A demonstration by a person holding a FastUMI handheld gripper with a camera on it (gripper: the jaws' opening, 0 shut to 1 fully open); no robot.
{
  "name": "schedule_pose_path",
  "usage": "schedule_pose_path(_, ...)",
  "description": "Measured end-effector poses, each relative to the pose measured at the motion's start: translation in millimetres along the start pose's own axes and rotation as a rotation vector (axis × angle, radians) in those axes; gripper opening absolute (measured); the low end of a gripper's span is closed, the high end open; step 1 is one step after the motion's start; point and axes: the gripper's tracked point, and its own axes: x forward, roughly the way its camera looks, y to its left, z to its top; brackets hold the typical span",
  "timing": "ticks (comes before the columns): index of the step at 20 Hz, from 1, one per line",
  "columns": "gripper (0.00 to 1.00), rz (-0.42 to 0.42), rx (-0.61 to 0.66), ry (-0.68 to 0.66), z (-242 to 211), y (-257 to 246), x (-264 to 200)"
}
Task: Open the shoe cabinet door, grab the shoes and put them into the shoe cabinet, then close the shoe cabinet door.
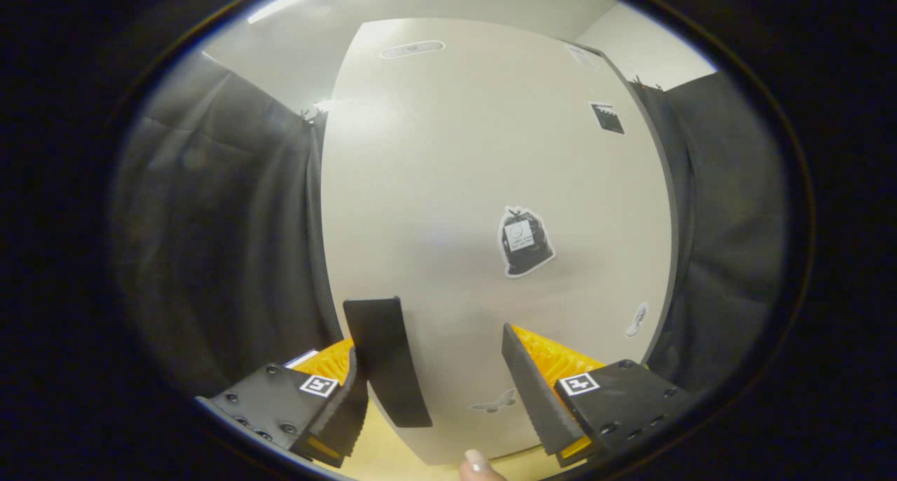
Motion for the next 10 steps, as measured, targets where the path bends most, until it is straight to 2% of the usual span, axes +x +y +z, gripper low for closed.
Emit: schedule_pose_path(10,0.98,-0.062,-0.025,-0.017,-1,-3,14)
